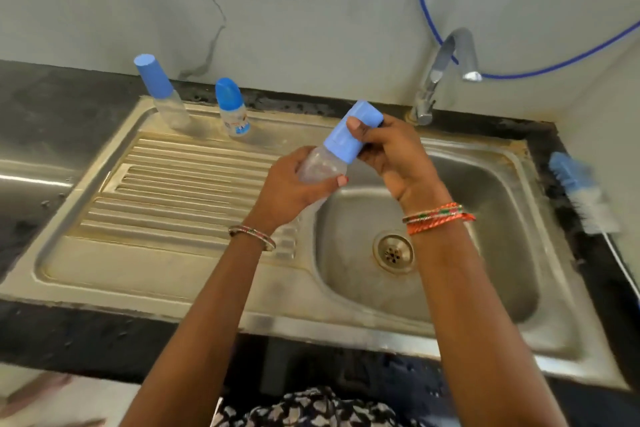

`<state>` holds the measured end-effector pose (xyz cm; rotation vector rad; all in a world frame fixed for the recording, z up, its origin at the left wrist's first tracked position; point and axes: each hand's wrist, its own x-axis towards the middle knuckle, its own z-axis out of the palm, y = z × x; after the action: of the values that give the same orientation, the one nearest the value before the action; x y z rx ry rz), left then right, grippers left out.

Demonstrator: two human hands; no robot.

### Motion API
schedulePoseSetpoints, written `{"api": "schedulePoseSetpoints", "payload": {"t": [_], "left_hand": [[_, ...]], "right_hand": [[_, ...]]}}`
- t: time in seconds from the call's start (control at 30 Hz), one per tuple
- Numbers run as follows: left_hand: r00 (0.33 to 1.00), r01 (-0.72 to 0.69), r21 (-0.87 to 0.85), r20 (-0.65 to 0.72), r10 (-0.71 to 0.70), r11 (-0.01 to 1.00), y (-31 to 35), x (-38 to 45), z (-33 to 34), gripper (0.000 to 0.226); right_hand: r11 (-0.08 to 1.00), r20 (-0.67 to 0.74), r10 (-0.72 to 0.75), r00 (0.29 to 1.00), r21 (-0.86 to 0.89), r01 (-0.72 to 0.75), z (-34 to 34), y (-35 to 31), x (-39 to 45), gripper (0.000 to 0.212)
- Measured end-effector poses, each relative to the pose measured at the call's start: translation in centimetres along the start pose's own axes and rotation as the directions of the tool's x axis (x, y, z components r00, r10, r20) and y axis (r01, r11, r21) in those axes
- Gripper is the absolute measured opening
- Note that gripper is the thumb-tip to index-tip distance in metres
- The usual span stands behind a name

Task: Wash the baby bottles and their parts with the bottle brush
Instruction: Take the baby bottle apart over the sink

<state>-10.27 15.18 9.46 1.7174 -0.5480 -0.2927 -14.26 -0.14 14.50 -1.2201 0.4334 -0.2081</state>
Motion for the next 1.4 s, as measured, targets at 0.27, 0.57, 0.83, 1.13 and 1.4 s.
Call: {"api": "schedulePoseSetpoints", "payload": {"t": [0.27, 0.57, 0.83, 1.13, 1.4], "left_hand": [[0.95, 0.228, -0.082, 0.239, -0.203, 0.97, -0.4, -1.1, 3.0, 0.066], [0.981, -0.192, 0.492, 0.073, 0.179, 0.849, -0.8, -1.1, 3.8, 0.062], [0.942, 0.184, -0.136, 0.308, -0.135, 0.974, -2.2, -1.6, 3.9, 0.053], [0.969, 0.197, 0.095, 0.135, -0.209, 0.976, -5.0, -1.5, 3.9, 0.023], [0.94, 0.302, 0.089, 0.139, -0.312, 0.949, -5.7, -1.6, 5.4, 0.042]], "right_hand": [[0.996, 0.187, 0.034, 0.982, -0.085, -0.018, -5.3, 0.7, -1.9, 0.04], [0.884, -0.014, -0.064, 0.998, -0.464, 0.05, -8.0, -0.1, -2.9, 0.011], [0.994, -0.096, -0.095, 0.991, 0.045, 0.099, -8.5, 1.9, -2.9, 0.005], [0.256, 0.032, 0.147, 0.989, -0.967, -0.007, -15.6, 15.3, -0.2, 0.026], [-0.119, 0.023, 0.464, 0.886, -0.989, 0.088, -14.8, 21.8, -0.3, 0.036]]}}
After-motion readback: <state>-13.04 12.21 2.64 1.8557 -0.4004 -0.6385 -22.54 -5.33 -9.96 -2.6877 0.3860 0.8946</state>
